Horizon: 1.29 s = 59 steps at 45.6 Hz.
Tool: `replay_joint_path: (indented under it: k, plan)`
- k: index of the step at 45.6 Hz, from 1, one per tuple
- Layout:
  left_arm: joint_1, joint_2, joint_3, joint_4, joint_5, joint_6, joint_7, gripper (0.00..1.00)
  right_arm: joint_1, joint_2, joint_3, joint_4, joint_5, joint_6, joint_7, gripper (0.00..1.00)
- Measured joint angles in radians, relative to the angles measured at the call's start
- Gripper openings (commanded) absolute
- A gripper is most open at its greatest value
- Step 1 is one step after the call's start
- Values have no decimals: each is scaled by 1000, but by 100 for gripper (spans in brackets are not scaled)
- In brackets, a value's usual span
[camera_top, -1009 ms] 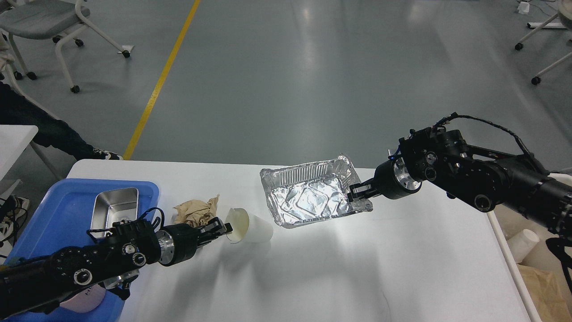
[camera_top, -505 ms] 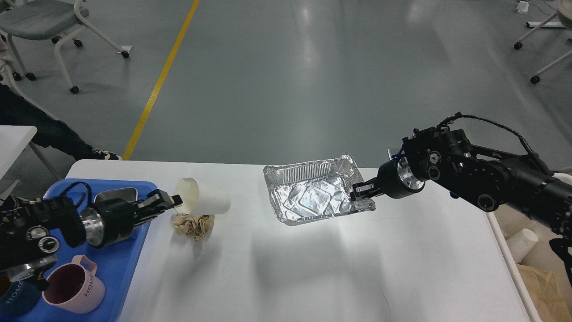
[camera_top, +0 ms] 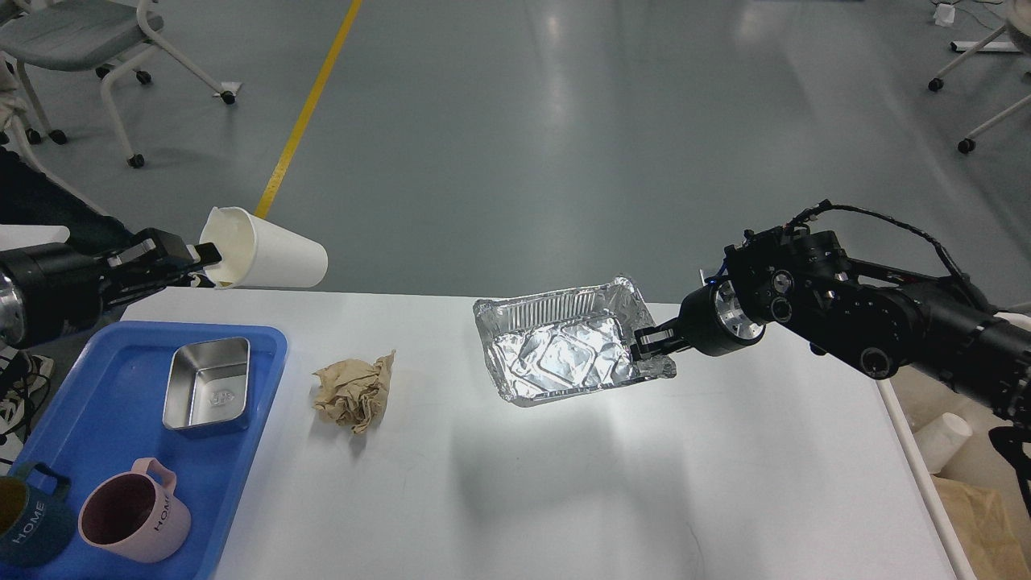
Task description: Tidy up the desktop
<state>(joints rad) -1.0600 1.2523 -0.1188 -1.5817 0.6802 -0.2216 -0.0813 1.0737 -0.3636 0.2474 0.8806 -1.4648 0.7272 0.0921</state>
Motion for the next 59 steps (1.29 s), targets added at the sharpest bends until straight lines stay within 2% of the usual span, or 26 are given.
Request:
replay_joint_path:
  k: [6,16,28,34,43,48,50,52,57,59]
  plan:
    - [-51,-108,0,5,-11,7,13,9,0,0,0,0,0,0,0,0]
    - [-117,-263,16,61,-8,7,18,1,0,7,0,-1,0,0,0,0]
    - [-348,-488,245,166,-14,12,2,0,2,23,0,-11,0,0,0,0]
    - [-374,-517,278,177,-17,41,-8,0,2,23,-1,-13,0,0,0,0]
    - [-348,-500,287,178,-17,52,-11,0,1,29,-1,-22,0,-2,0,0]
    - [-329,-495,286,179,-17,59,-11,4,1,30,-1,-26,0,-2,0,0]
    - [-325,-495,286,179,-20,65,-10,11,2,31,-1,-26,0,-2,0,0]
    - [-322,-494,286,179,-29,71,-6,26,2,31,-1,-26,0,-2,0,0]
    - [-316,-475,285,179,-70,77,11,93,3,28,-1,-26,0,-2,0,0]
    - [-313,-451,285,180,-96,81,18,97,3,27,-1,-27,0,-2,0,0]
